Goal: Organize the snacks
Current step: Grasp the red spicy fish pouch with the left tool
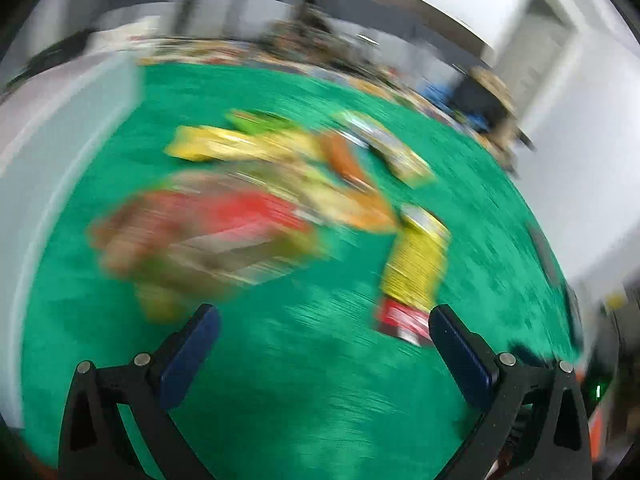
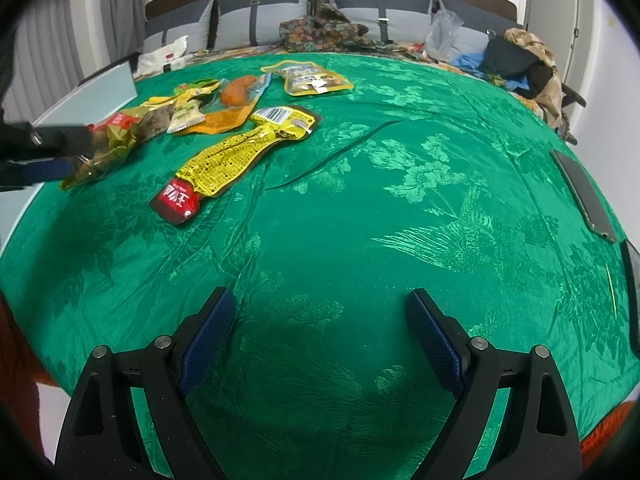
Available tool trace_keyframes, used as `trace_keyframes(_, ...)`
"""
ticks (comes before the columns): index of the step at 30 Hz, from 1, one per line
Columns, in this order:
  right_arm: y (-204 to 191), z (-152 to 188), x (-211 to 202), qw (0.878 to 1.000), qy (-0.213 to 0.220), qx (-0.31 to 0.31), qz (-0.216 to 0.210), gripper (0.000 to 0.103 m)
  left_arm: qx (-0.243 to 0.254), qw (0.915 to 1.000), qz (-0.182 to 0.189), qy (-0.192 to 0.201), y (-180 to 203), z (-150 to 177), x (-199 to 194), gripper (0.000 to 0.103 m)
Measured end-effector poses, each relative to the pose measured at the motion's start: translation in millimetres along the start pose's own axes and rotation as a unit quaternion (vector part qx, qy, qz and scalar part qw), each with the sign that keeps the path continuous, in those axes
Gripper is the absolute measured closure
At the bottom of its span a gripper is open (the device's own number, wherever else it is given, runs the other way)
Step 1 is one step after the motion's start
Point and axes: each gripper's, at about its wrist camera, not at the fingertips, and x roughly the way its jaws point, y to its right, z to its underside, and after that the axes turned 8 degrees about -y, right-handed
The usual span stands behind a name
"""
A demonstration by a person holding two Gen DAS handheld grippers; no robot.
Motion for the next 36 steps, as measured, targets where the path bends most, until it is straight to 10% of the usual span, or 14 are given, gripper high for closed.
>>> trace_keyframes(4, -1, 0, 1, 1.000, 0.000, 0.003, 0.002, 0.012, -0.096, 0.9924, -0.075, 0.018, -58, -48, -15, 0.000)
trace_keyframes(7, -1, 0, 1, 1.000, 0.001, 0.003, 0.002, 0.012, -0.117, 0.9889, -0.080, -0.045, -80, -83, 13, 0.000)
trace_keyframes(12, -1, 1, 1, 1.000, 0.004, 0.001, 0.002, 0.012, -0.132, 0.9675, -0.191, -0.101, -106, -95, 49, 0.000)
trace_keyframes(28, -1, 2, 1, 1.000, 0.006, 0.001, 0.001, 0.012, -0.120, 0.9642, -0.195, -0.135, -130, -46, 54, 0.000)
trace_keyframes(36, -1, 3, 2, 1.000, 0.010, 0.001, 0.001, 0.012, -0.123, 0.9663, -0.209, -0.087, -130, -42, 55, 0.000)
